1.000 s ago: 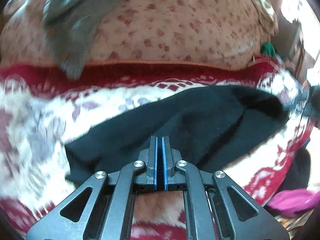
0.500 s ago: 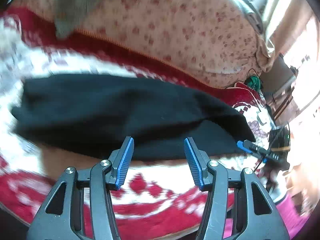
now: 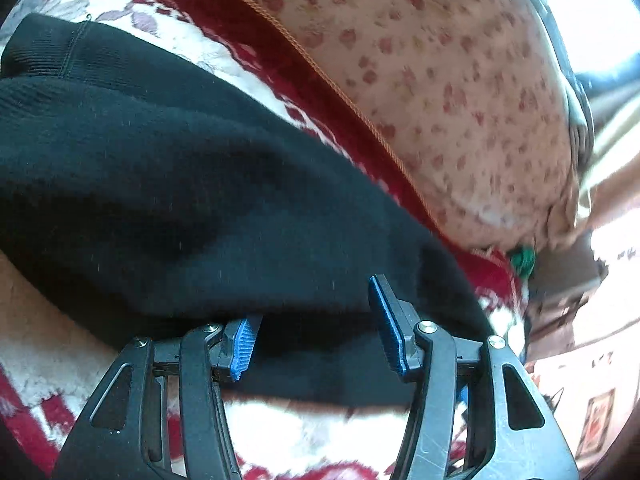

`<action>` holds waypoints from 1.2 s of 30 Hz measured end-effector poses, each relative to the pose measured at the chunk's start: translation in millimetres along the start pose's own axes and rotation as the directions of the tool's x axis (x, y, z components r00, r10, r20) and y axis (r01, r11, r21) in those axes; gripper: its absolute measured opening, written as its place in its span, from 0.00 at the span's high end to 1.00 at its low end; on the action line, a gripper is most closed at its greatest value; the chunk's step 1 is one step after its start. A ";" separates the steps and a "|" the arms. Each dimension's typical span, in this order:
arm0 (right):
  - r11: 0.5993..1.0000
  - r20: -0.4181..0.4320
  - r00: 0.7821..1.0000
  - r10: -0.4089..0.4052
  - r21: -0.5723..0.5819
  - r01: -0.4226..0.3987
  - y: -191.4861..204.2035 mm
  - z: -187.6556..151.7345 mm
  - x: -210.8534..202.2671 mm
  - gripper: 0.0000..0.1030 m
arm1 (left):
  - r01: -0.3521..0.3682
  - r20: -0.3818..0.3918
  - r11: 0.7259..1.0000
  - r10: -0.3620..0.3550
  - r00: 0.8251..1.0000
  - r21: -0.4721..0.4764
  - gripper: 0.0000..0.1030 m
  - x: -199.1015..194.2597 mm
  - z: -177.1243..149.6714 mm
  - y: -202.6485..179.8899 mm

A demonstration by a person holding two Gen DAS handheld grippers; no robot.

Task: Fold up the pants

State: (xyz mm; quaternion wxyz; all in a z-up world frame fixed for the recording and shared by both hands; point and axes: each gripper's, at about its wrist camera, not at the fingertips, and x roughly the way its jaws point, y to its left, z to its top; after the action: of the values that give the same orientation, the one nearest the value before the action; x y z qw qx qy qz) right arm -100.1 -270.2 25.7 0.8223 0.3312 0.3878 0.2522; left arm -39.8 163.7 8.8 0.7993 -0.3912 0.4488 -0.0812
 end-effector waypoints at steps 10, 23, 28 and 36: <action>0.997 0.049 0.999 0.008 0.079 -0.011 -17.4 4.3 -11.5 0.56 | 0.004 0.062 1.000 -0.005 0.998 0.008 0.94 -4.3 22.3 -2.2; 0.961 0.162 0.987 -0.001 0.272 -0.043 -56.7 -4.2 -56.1 0.49 | -0.044 0.065 0.979 0.032 0.997 0.197 0.96 -59.2 10.2 27.1; 0.934 0.172 0.982 -0.084 0.357 0.018 -76.5 2.2 -59.7 0.49 | -0.085 0.083 0.971 0.068 0.994 0.222 0.96 -54.0 1.4 26.2; 0.934 0.284 0.957 -0.058 0.355 -0.049 -103.8 6.8 -61.7 0.92 | -0.102 0.079 0.970 0.086 0.993 0.220 0.96 -55.0 0.8 23.1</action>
State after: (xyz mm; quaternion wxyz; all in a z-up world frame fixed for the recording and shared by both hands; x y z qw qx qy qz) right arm -113.5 -381.8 -18.8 0.7967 0.5077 0.3033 0.1242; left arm -76.4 206.4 28.8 0.8562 -0.2798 0.4270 -0.0797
